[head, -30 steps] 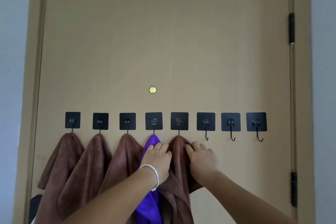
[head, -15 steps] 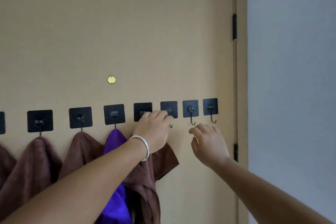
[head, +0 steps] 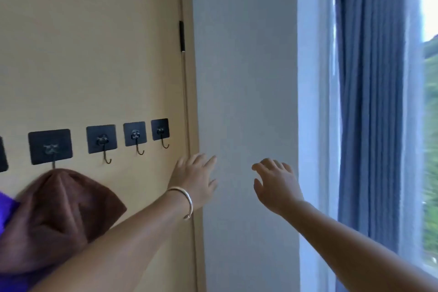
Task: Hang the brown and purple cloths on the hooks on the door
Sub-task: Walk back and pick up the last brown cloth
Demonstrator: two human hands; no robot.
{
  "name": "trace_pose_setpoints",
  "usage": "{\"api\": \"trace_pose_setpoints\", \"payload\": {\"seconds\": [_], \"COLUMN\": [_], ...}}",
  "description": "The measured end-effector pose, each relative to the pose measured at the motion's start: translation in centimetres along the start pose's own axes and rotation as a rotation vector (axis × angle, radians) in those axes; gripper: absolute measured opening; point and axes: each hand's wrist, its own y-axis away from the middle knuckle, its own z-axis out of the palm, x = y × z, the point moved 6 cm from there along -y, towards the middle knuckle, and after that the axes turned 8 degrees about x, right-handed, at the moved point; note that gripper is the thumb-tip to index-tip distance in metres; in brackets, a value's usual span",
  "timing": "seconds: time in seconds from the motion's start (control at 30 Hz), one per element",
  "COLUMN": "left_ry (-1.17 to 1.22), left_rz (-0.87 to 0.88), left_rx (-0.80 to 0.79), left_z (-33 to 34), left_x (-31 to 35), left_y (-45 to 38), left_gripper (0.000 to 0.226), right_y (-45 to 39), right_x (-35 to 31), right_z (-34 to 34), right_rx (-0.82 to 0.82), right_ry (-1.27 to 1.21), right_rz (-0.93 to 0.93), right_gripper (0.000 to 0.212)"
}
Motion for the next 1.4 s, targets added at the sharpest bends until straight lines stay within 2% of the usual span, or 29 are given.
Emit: {"api": "trace_pose_setpoints", "payload": {"seconds": [0.2,0.37,0.63,0.9,1.17,1.4], "left_ry": [0.206,0.384,0.62,0.854,1.033,1.271], "left_rz": [0.158,0.315,0.6,0.83,1.077,1.287], "left_rx": [0.034,0.082,0.138,0.166,0.21,0.271], "left_z": [0.9,-1.8,-11.4,-23.6,-37.3,-49.8], "left_x": [13.4,26.8,50.3,72.0,89.4,98.6], "left_y": [-1.4,-1.2,1.3,8.1,18.7,28.8], "left_gripper": [0.064,0.062,0.064,0.063,0.063,0.058], "right_y": [7.0,14.0,26.9,41.2,55.9,64.7], "right_x": [9.9,17.2,26.3,33.9,32.7,28.2], "right_z": [-8.9,-18.8,-35.7,-57.7,-75.8,-88.4], "right_rx": [-0.075,-0.094,-0.167,-0.172,-0.193,-0.192], "right_ry": [0.258,0.469,0.706,0.987,1.216,1.461], "right_rz": [0.203,0.361,0.591,0.789,1.03,1.22], "right_gripper": [0.034,0.035,0.043,0.042,0.039,0.041]}}
